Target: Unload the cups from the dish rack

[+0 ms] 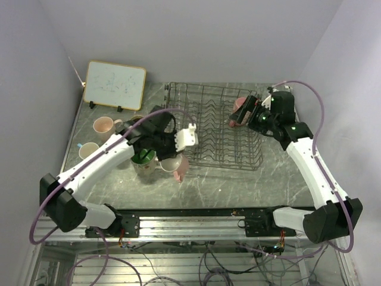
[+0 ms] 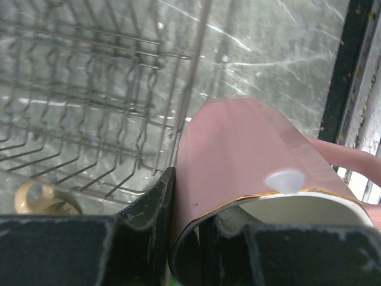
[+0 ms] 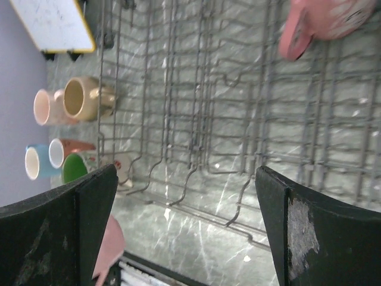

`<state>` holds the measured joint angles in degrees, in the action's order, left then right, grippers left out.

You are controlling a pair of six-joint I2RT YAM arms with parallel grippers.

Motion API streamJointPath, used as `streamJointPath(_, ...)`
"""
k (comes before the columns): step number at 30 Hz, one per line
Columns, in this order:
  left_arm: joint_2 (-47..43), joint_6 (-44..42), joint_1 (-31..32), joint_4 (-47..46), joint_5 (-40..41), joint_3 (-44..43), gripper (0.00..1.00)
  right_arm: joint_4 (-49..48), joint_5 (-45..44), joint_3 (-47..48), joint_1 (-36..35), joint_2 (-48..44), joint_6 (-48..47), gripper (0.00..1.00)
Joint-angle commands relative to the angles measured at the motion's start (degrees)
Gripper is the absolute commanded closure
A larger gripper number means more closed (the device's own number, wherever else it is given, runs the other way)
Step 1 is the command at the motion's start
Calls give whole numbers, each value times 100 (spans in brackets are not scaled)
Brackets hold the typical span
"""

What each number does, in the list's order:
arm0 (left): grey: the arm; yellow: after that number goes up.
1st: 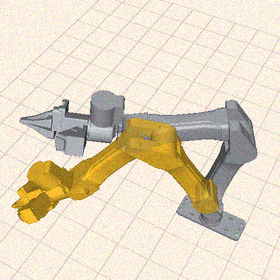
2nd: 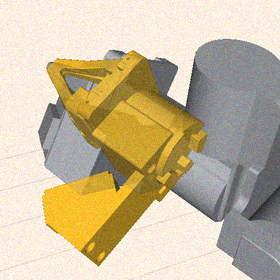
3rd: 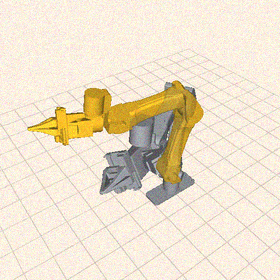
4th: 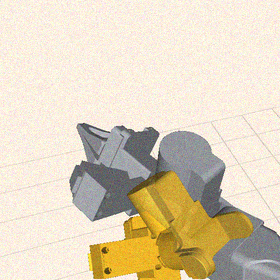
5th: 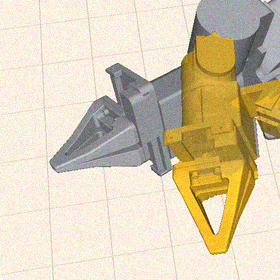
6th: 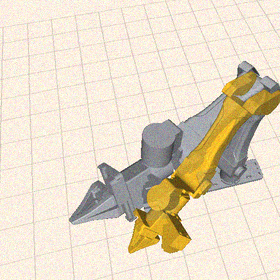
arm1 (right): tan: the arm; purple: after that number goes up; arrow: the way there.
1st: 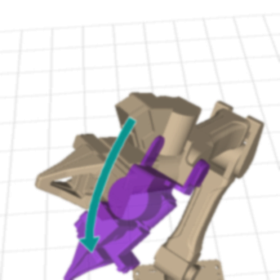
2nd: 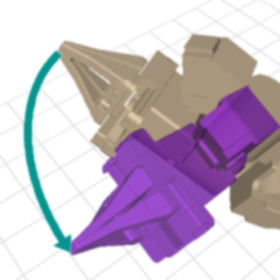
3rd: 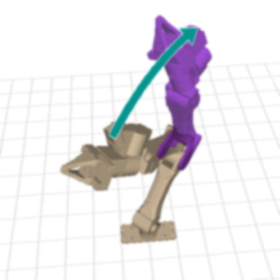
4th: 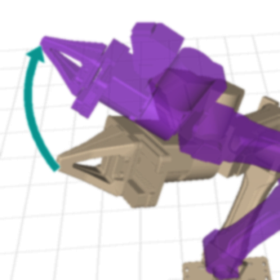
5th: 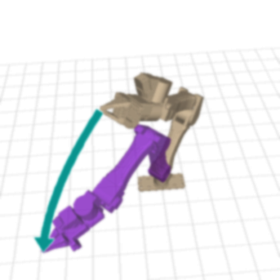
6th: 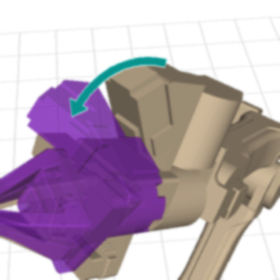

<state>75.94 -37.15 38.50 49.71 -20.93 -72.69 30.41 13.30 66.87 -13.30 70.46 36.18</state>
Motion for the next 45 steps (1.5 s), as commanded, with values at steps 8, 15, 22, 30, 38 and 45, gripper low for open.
streamJointPath(8, 596, -19, 817, 121, 1049, 368, 93, 335, -866, 530, 422, 392, -431, 0)
streamJointPath(15, 777, 344, 823, 177, 1094, 677, 93, 160, -1107, 740, 372, 1050, -299, 0)
streamJointPath(22, 1024, 1030, 824, -127, 1213, 771, 93, 120, -1554, 1244, 105, 1873, -487, 0)
streamJointPath(30, 1519, 1943, 825, -327, 1701, 727, 93, -15, -3124, 1537, -660, 2584, -589, 0)
streamJointPath(38, 1432, 2405, 825, -332, 1998, 782, 25, -61, -3758, 1966, -768, 3514, -670, 1)
streamJointPath(45, 859, 2303, 826, 190, 1799, 524, 1, -415, -4390, 1722, -897, 3817, -529, 7)
